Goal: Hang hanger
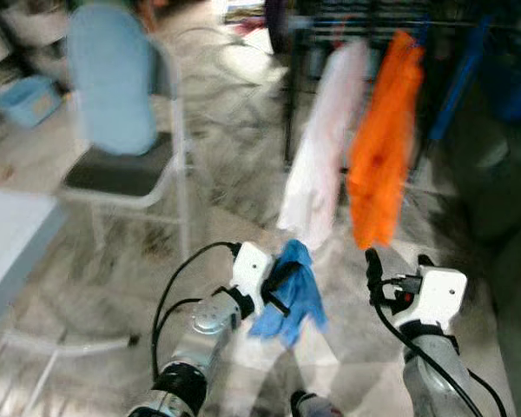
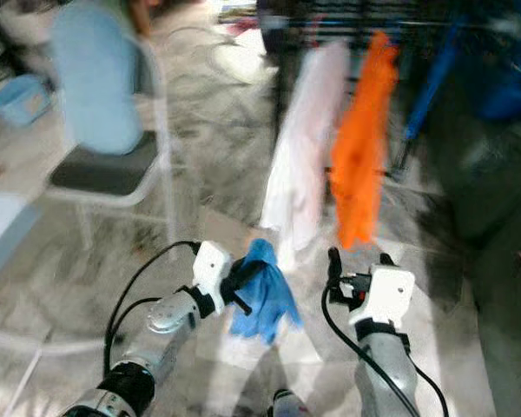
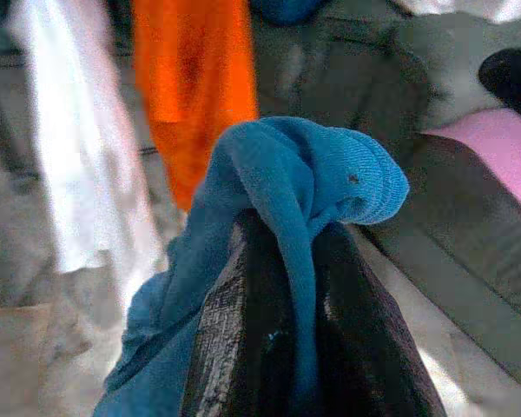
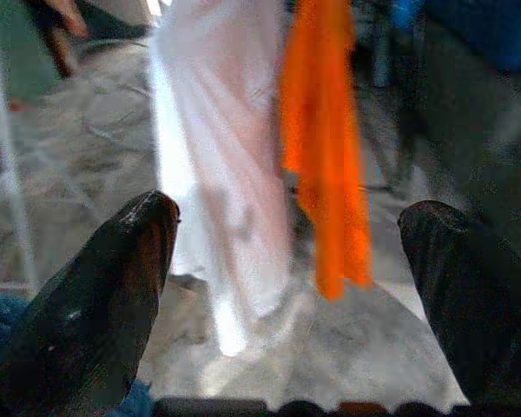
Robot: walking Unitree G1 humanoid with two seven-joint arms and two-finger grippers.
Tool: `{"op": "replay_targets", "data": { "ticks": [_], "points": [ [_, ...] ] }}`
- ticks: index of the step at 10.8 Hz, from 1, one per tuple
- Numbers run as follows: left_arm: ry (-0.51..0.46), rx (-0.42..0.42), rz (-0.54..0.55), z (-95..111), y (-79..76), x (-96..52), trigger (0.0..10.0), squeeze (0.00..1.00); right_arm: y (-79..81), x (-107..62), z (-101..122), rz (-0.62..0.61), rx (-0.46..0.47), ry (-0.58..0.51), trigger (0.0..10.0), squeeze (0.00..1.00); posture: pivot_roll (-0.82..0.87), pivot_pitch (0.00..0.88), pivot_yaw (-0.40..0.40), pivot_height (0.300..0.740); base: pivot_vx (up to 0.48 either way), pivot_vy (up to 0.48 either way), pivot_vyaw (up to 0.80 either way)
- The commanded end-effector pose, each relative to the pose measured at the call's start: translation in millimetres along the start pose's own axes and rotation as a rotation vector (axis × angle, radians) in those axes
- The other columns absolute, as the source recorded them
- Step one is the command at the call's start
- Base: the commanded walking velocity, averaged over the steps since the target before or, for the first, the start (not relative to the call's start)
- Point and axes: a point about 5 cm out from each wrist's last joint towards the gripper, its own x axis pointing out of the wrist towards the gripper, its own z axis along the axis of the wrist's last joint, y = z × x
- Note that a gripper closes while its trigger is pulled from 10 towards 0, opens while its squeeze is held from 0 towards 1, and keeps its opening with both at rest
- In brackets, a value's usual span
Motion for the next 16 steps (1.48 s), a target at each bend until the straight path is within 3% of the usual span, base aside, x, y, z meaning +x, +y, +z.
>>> {"op": "replay_targets", "data": {
  "ticks": [1,5,8,11,13,16],
  "points": [
    [-0.006,0.017,-0.027,4,-0.4,3.2,10.0,0.00,3.1,-2.1,2,-0.001,0.001,0.003,10.0,0.00,-0.32,0.217,0.110,0.740,0.315,0.000,-0.80],
    [-0.001,0.023,-0.039,4,-1.5,3.1,10.0,0.00,5.5,-1.1,3,0.000,-0.003,0.008,10.0,0.00,-0.31,0.217,0.107,0.740,0.292,0.000,-0.80],
    [-0.003,0.015,-0.011,2,-0.1,1.8,10.0,0.00,6.2,-0.3,3,0.006,-0.005,0.011,10.0,0.00,-0.31,0.216,0.100,0.740,0.000,0.000,-0.71],
    [-0.008,-0.021,0.155,2,13.4,0.0,10.0,0.00,8.4,0.5,3,0.038,-0.015,0.020,10.0,0.00,-0.28,0.195,0.057,0.740,0.000,0.000,0.00],
    [-0.009,-0.042,0.301,1,31.7,-9.1,10.0,0.00,16.3,13.4,2,0.102,-0.023,0.024,10.0,0.00,-0.24,0.133,0.028,0.740,0.000,0.000,0.00],
    [-0.033,-0.038,0.350,12,39.4,-2.7,10.0,0.00,21.3,34.7,10,0.162,-0.033,0.005,10.0,0.00,-0.18,0.075,-0.032,0.740,0.000,0.000,0.00]
  ]
}}
